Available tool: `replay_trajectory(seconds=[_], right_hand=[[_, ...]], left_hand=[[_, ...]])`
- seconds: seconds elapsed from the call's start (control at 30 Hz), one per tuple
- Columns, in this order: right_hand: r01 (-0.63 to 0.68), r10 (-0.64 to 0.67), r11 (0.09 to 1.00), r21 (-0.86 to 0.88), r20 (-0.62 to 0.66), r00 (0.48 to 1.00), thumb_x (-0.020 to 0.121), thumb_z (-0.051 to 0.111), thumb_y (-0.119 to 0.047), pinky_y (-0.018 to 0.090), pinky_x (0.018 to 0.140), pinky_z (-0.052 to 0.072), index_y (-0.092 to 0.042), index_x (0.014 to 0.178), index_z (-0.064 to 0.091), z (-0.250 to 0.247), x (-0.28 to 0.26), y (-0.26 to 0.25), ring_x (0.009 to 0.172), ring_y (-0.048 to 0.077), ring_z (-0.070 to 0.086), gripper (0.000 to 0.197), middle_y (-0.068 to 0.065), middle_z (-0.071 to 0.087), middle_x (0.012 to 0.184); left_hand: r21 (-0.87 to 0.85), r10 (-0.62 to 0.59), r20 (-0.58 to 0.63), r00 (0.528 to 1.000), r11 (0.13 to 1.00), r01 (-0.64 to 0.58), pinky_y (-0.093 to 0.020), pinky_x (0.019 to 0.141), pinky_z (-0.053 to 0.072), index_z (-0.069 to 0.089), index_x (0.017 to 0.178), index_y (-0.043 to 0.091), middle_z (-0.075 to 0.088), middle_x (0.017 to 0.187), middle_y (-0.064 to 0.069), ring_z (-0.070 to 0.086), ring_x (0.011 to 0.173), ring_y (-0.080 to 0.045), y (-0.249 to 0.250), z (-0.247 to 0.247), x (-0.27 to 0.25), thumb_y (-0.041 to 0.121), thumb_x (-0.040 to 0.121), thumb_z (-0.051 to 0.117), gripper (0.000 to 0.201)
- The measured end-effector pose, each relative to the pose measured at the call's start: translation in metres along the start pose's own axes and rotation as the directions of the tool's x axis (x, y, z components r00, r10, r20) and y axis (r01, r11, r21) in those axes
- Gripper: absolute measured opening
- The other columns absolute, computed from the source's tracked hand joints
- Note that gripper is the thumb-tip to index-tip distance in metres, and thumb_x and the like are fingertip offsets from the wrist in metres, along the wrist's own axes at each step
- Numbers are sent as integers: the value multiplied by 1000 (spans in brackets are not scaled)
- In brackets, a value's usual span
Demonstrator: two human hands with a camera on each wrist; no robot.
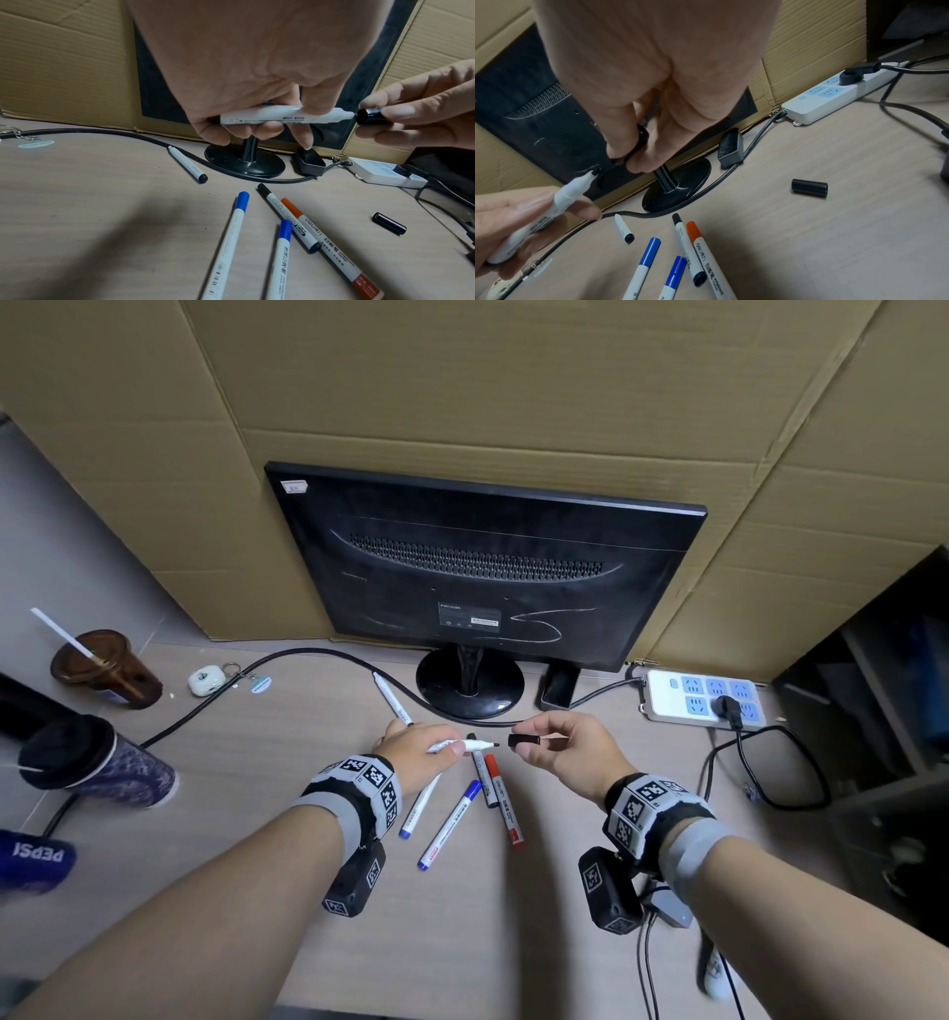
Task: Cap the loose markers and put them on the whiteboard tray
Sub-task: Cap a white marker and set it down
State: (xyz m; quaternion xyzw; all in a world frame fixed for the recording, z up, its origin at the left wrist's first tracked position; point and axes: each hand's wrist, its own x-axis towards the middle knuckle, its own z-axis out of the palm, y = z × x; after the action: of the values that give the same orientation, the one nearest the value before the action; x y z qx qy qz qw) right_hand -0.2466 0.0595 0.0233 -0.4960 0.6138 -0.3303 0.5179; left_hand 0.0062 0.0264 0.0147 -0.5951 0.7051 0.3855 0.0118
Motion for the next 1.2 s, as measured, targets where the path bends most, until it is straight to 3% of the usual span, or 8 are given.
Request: replay_trajectory(seconds=[0.13, 0.33, 0.43, 0.67, 0.8, 0.9, 1.07, 1.2], right_hand=[[-15, 15, 1000, 3, 19, 1000, 82, 85, -9, 41, 84, 60, -23, 90, 81, 1, 2, -2, 80, 21, 66, 17, 15, 78, 100], [-24, 24, 1000, 8, 43, 999, 81, 86, -8, 36, 81, 56, -23, 91, 81, 4, 2, -7, 76, 20, 59, 19, 16, 74, 89], [-24, 23, 1000, 19, 61, 998, 81, 85, -6, 35, 81, 56, -19, 95, 80, 5, 1, -11, 75, 18, 62, 20, 6, 74, 84], [-29, 24, 997, 68, 67, 997, 79, 86, -4, 58, 92, 60, -14, 93, 81, 4, 2, -16, 79, 31, 69, 18, 18, 68, 79], [-37, 32, 996, 75, 65, 997, 81, 83, 2, 52, 91, 62, -14, 88, 80, 3, 2, -22, 77, 31, 70, 18, 14, 61, 73], [-47, 40, 994, 101, 68, 997, 83, 80, 5, 39, 83, 65, -3, 94, 78, 1, 2, -22, 78, 30, 73, 14, 21, 62, 81], [-54, 44, 988, 143, 70, 997, 87, 74, 10, 26, 70, 63, 9, 100, 75, -4, 3, -26, 71, 23, 76, 13, 24, 66, 81], [-59, 45, 975, 215, 72, 996, 89, 69, 14, 22, 66, 63, 18, 105, 69, -4, 3, -24, 64, 16, 74, 16, 23, 69, 83]], left_hand=[[-34, 4, -12, 1000, 999, -5, -49, 112, 37, 59, 92, 51, 63, 110, 7, 34, 128, -23, 5, -1, -1, 49, 100, 42, 19], [-70, -2, -13, 1000, 998, 1, -49, 111, 38, 55, 78, 63, 63, 107, 7, 37, 122, -21, 11, -1, -1, 69, 82, 34, 22], [-94, 19, 7, 1000, 995, -19, -45, 108, 40, 56, 74, 49, 64, 104, -3, 40, 118, -21, 22, -3, -2, 57, 86, 34, 25], [-162, 111, -57, 992, 979, -119, -37, 87, 52, 71, 87, 33, 64, 96, -9, 62, 92, -23, 27, -7, 2, 43, 90, 46, 27], [-169, 194, -84, 977, 964, -206, -28, 80, 44, 78, 98, 17, 62, 80, 9, 57, 81, -7, 26, -8, 3, 24, 102, 54, 25], [-163, 225, -101, 969, 957, -239, -29, 82, 44, 80, 99, 13, 68, 85, 5, 61, 86, -11, 30, -7, 4, 21, 101, 55, 25], [-162, 239, -93, 966, 954, -252, -36, 92, 49, 79, 94, 22, 74, 99, 0, 65, 99, -18, 34, -3, 10, 29, 99, 53, 28], [-164, 237, -92, 967, 954, -249, -33, 84, 48, 72, 85, 34, 67, 79, 12, 60, 80, -5, 36, -4, 14, 28, 100, 56, 23]])
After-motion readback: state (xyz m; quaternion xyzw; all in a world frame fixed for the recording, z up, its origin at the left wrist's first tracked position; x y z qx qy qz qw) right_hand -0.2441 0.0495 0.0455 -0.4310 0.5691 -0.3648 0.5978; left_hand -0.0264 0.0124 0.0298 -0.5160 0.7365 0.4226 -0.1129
